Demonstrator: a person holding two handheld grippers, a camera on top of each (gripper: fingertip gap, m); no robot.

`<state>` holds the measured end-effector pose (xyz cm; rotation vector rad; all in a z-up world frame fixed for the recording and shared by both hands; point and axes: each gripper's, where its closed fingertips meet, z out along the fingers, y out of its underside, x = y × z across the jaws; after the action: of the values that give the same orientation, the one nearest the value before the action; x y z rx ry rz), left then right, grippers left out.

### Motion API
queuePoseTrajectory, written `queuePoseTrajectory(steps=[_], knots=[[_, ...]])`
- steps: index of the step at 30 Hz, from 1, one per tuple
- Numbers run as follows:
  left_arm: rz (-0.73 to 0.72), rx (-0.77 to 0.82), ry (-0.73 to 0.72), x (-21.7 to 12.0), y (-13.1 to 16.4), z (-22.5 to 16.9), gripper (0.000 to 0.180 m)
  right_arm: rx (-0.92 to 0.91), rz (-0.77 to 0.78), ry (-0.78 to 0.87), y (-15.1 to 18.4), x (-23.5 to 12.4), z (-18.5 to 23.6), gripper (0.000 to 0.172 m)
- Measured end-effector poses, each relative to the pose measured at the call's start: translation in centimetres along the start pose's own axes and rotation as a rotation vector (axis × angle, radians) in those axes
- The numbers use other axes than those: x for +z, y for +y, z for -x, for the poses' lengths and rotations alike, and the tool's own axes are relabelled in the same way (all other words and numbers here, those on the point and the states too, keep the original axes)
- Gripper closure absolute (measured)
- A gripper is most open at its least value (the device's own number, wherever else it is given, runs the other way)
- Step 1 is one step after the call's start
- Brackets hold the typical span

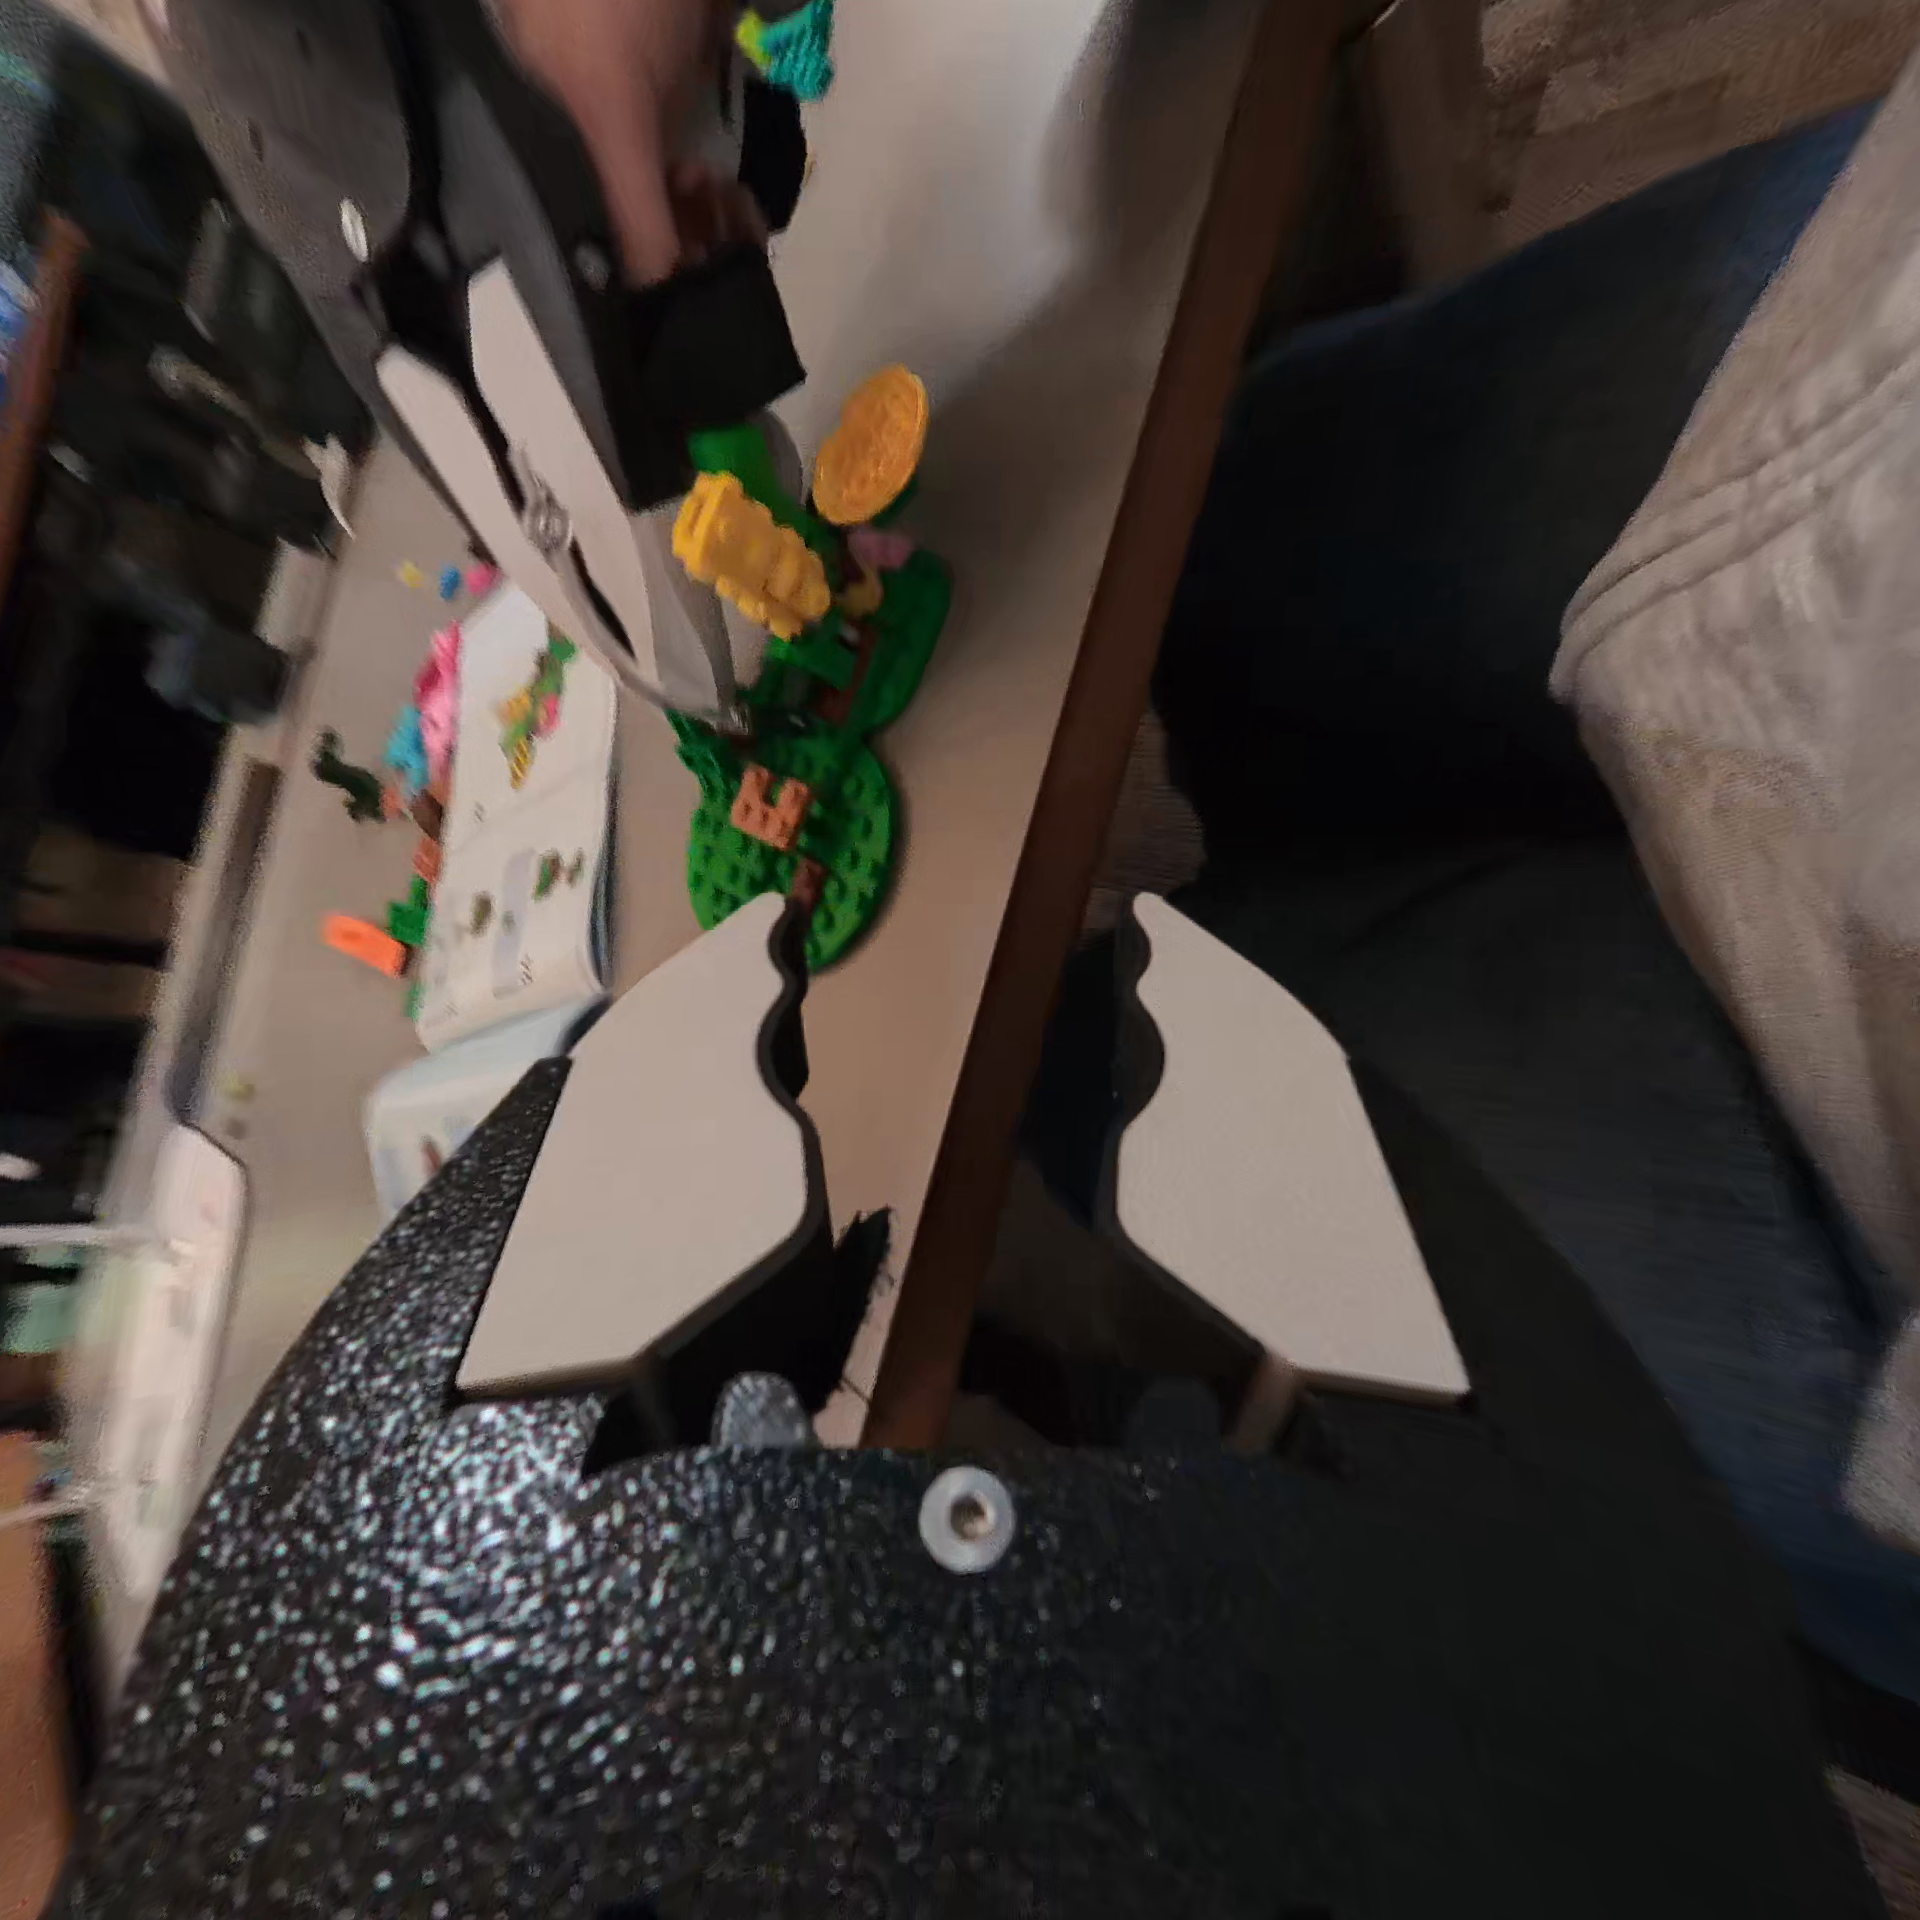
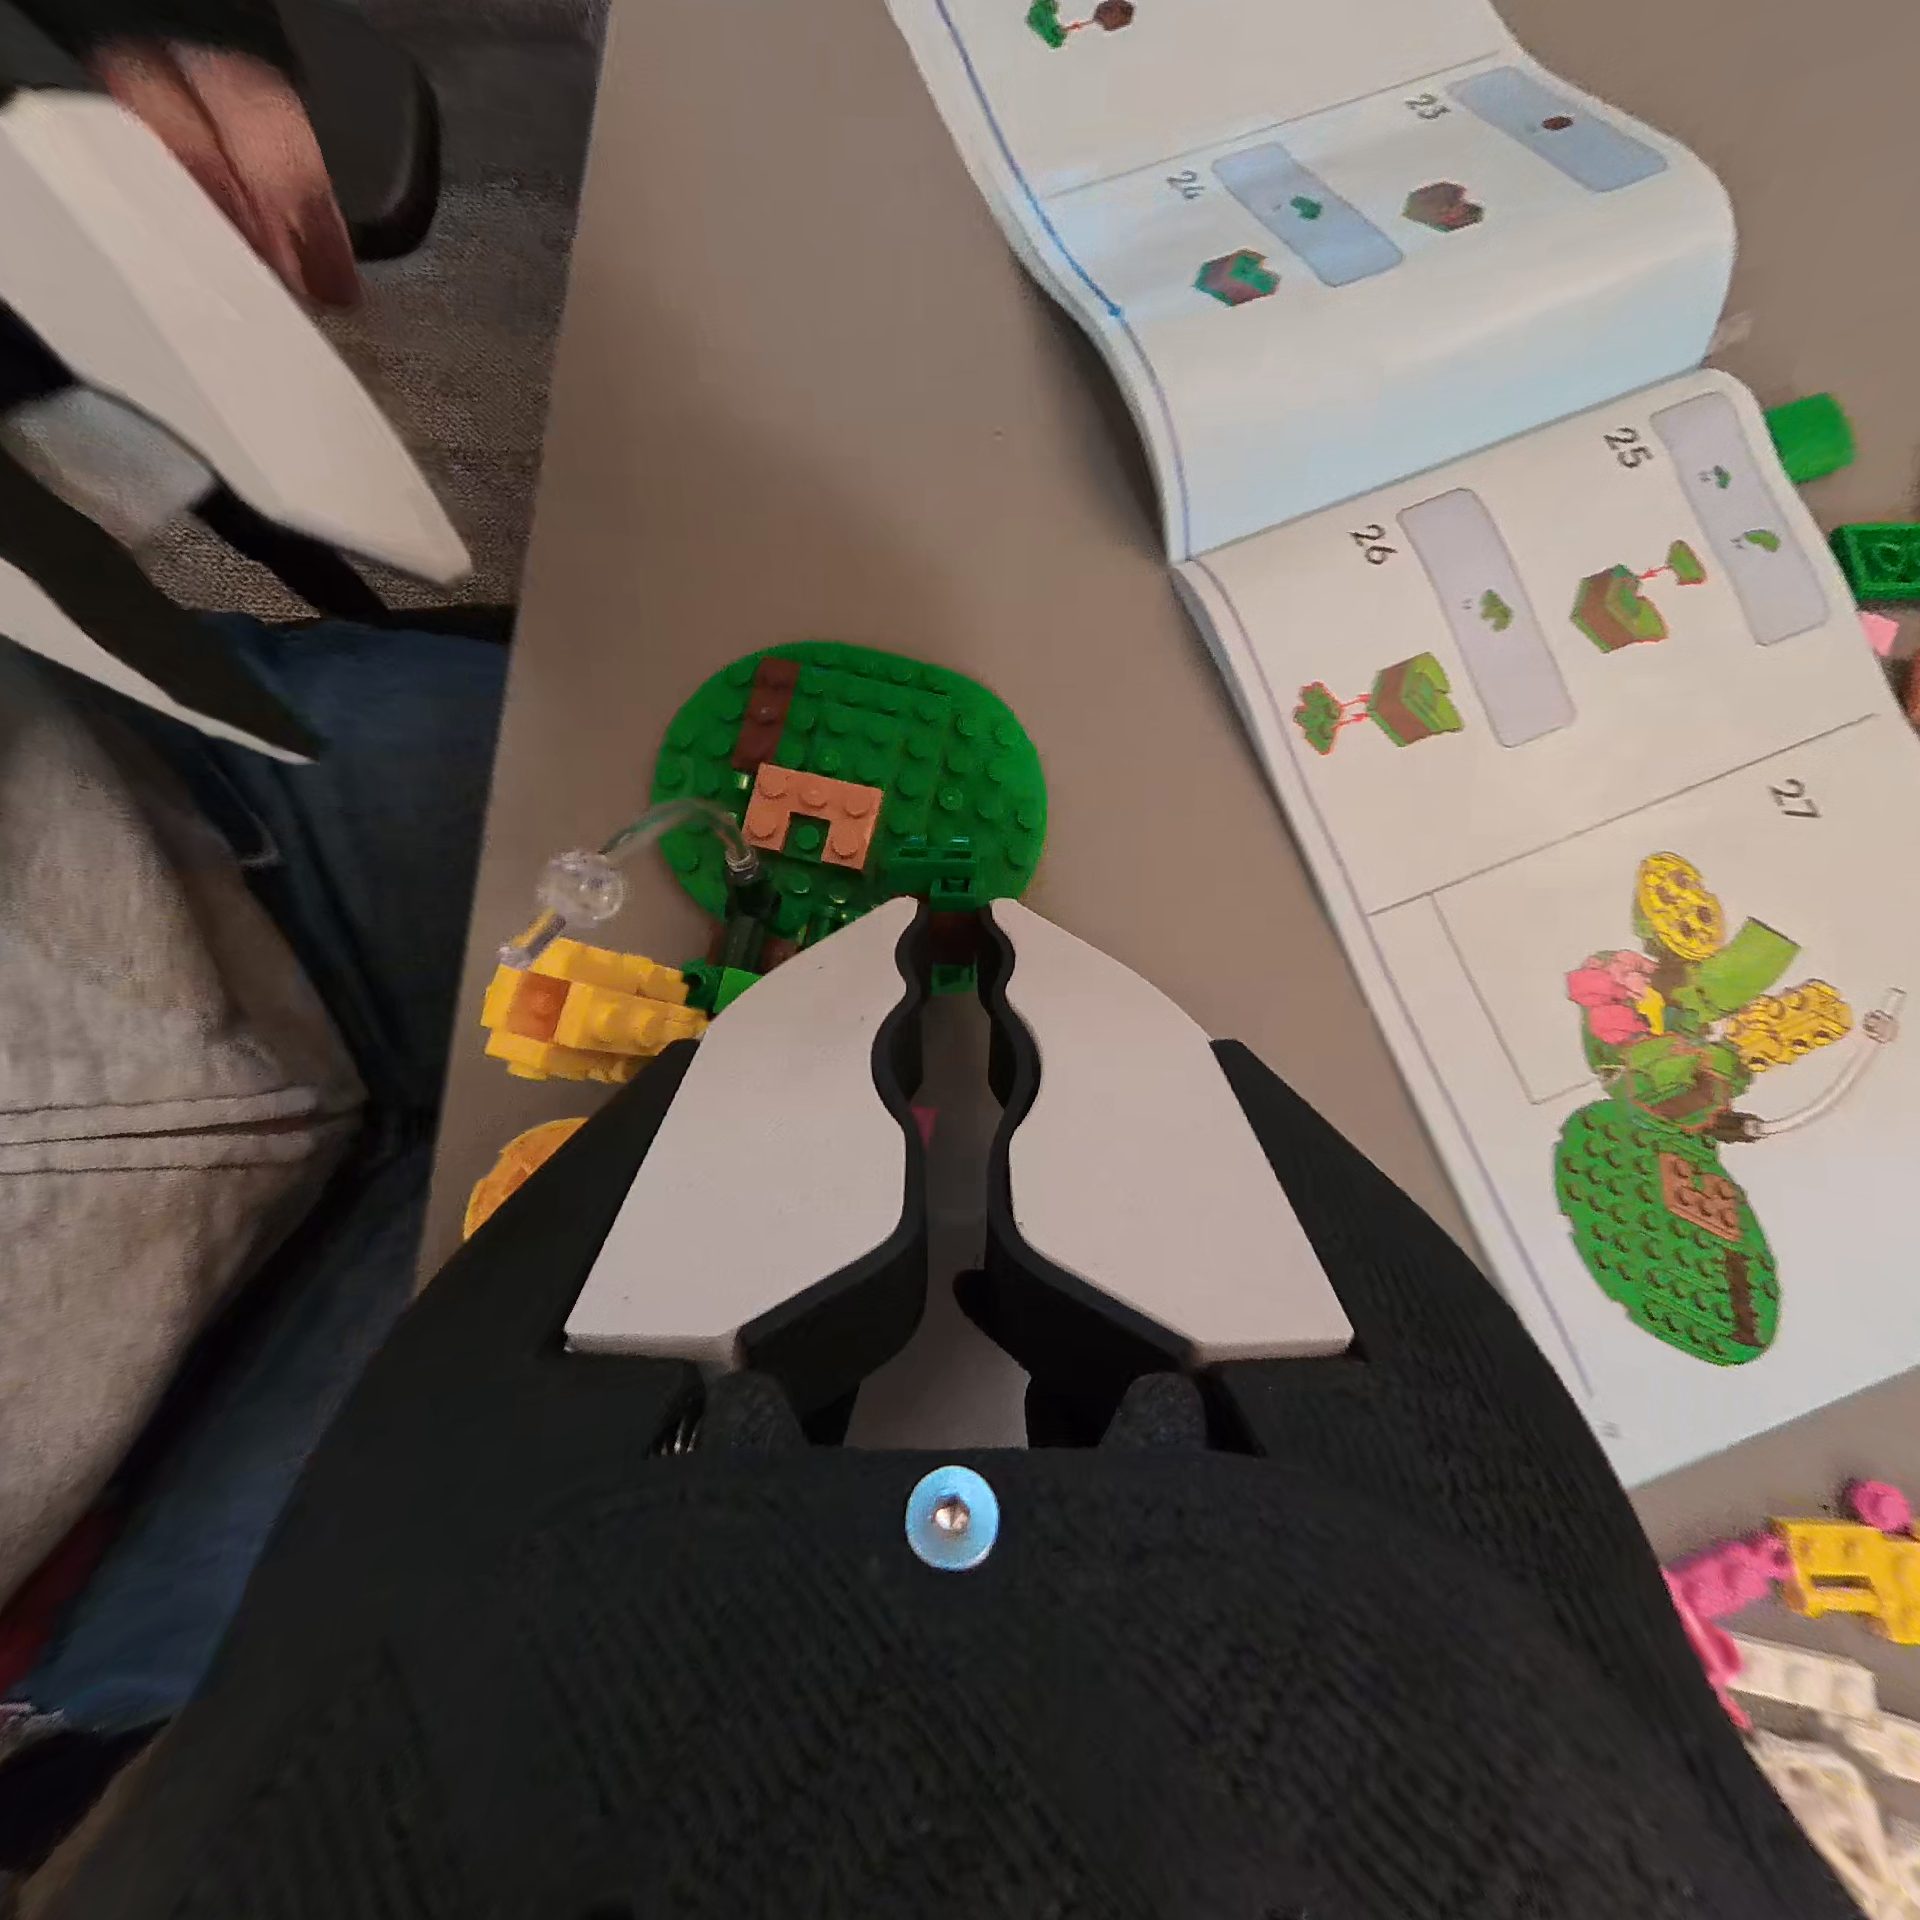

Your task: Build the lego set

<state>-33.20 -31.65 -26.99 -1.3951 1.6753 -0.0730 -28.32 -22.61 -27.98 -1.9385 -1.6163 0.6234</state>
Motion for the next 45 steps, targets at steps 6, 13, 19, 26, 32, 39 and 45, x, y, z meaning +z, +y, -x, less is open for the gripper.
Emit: queuePoseTrajectory(steps=[6, 13, 19, 26, 32, 39, 45], knots=[[0.015, 0.156, -0.102, 0.8, 0.1, -0.9, 0.126, 0.056, 0.02, 0.01, -0.6, 0.6, 2.3, 0.165], [0.118, 0.274, -0.205, -0.3, 3.2, -0.1, 0.128, 0.246, 0.028, 0.051, -2.1, 2.0, 4.3, 0.166], [0.103, 0.335, -0.239, -1.2, 4.6, 0.0, 0.144, 0.327, 0.011, 0.026, -3.7, 3.5, 6.0, 0.166], [0.001, 0.382, -0.284, -1.8, 4.0, -0.6, 0.16, 0.345, -0.06, 0.068, -4.1, 2.2, 4.8, 0.166], [-0.116, 0.341, -0.312, -3.1, 2.5, 1.6, 0.173, 0.268, -0.17, 0.078, -4.0, -1.1, 3.2, 0.166], [-0.272, 0.424, -0.329, -1.7, -0.5, 5.1, 0.175, 0.137, -0.318, 0.088, -2.3, -6.2, 0.7, 0.166], [-0.479, 0.597, -0.22, 1.7, -5.4, 8.0, 0.175, -0.01, -0.433, 0.021, -0.5, -11.8, -0.4, 0.166]])
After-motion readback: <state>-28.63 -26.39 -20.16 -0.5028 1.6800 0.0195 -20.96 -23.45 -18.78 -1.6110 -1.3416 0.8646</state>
